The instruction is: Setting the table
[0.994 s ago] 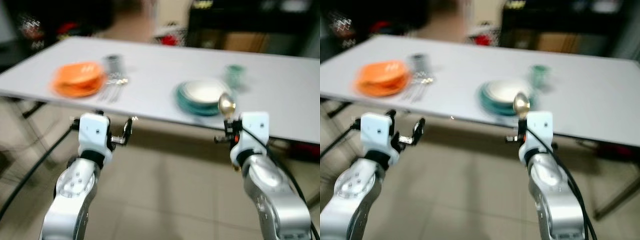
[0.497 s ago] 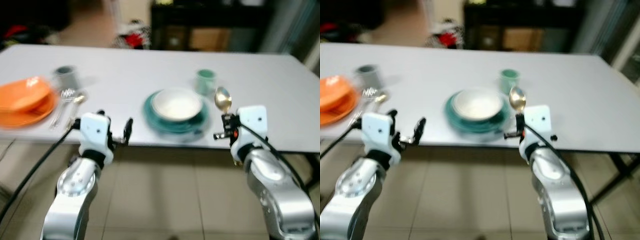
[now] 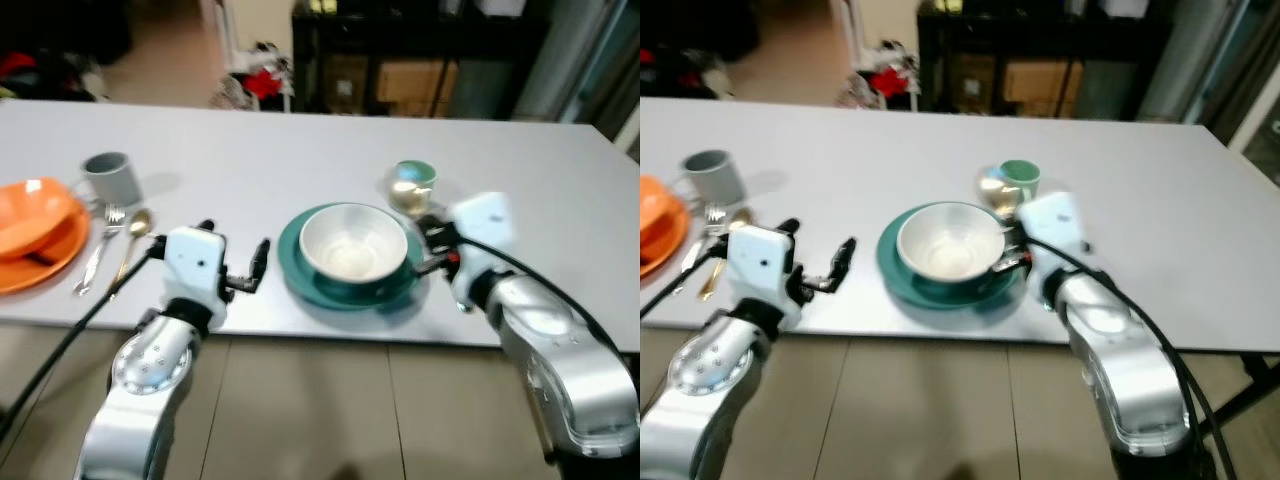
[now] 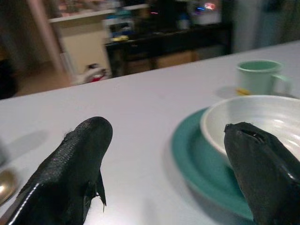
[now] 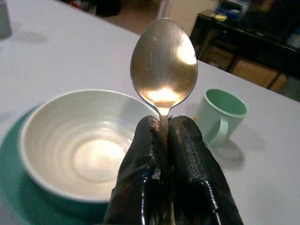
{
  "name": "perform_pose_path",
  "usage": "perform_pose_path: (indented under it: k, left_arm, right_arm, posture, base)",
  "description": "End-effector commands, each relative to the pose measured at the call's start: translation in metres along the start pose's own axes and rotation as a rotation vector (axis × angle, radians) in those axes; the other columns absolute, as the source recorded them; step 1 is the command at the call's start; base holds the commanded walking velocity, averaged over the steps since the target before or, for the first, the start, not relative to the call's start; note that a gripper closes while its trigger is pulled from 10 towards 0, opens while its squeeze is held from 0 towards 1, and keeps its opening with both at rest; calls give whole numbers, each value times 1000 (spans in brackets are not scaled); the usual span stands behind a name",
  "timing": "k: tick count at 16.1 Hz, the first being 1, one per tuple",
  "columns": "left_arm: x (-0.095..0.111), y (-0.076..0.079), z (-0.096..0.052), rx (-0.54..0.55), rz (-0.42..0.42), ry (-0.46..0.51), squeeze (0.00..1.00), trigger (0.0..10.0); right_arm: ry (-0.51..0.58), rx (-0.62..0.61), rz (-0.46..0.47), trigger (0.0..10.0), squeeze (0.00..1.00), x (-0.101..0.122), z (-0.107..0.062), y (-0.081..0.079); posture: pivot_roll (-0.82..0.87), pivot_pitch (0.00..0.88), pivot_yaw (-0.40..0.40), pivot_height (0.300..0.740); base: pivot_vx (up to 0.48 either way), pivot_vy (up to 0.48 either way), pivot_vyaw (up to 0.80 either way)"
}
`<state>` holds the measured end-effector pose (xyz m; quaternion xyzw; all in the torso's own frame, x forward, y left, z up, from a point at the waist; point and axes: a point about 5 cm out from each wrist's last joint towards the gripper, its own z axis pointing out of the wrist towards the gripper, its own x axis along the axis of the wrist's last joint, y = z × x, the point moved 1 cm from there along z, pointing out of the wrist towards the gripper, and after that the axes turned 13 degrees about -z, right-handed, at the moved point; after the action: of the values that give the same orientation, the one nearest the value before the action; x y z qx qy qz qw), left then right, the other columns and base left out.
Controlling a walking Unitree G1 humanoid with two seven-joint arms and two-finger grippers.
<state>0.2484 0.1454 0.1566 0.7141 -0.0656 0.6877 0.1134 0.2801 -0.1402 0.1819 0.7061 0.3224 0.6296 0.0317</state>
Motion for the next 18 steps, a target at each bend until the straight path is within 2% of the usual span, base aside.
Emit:
perform_pose_path:
  k: [1,3,6,8,11,13,18]
  left_arm:
    - [0,10,-1,-72,2,-12,0,10000]
    - [4,12,-3,-149,12,-34,0,10000]
    - [10,20,-10,-330,65,-106,0,10000]
    - [7,26,-17,-420,109,-172,0,10000]
    - [7,30,-19,-446,105,-186,0,10000]
    - [7,33,-23,-480,98,-215,0,10000]
    - [5,34,-29,-497,99,-248,0,10000]
  right_arm:
    - [-33,42,-25,10000,0,-6,3,4]
    - [-65,153,-121,10000,0,-10,16,1]
    - [-118,186,-204,10000,0,-17,44,7]
    - [-133,190,-234,10000,0,-20,65,13]
    - [-139,214,-260,10000,0,-22,75,14]
    - [-124,281,-279,10000,0,-21,90,13]
    - [-109,334,-295,10000,0,-19,97,13]
  posture:
    - [-1,0,21,740]
    - [1,0,21,740]
    - [12,0,20,740]
    - [21,0,20,740]
    - [25,0,21,740]
    - [35,0,17,740]
    - [43,0,8,740]
  base:
    - [0,0,0]
    - [0,0,0]
    - [0,0,0]
    - [0,0,0]
    - [0,0,0]
    - [0,0,0]
    - [0,0,0]
